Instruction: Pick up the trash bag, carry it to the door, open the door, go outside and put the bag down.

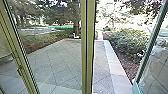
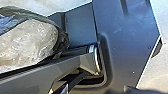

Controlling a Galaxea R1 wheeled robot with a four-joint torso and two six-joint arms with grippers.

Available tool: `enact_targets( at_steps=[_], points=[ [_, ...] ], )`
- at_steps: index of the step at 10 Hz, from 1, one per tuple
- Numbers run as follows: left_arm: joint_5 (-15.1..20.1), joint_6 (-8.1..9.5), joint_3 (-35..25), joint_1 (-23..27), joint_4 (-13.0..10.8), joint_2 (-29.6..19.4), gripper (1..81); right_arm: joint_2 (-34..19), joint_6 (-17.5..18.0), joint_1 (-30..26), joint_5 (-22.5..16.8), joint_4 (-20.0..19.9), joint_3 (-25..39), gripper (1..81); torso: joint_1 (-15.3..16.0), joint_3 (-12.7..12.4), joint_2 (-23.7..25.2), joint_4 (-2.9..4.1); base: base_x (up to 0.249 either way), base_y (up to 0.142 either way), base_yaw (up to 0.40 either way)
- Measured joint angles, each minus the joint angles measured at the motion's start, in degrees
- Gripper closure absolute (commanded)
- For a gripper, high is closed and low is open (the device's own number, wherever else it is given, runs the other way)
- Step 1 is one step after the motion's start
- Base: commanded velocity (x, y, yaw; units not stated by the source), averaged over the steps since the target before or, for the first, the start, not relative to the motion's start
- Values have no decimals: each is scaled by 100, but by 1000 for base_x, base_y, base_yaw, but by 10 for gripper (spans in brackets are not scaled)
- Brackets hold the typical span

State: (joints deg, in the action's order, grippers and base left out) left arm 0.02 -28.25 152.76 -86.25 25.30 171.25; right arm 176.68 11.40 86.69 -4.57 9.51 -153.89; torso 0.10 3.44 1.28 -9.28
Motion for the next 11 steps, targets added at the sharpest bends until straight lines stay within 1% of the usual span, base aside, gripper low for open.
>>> enact_targets(
  at_steps=[11],
  points=[
    [-10,-2,2,17,-2,13,811,-2,-21,28,6,22,0,10,-2,0,0,0,0,0,-196]
  ],
)
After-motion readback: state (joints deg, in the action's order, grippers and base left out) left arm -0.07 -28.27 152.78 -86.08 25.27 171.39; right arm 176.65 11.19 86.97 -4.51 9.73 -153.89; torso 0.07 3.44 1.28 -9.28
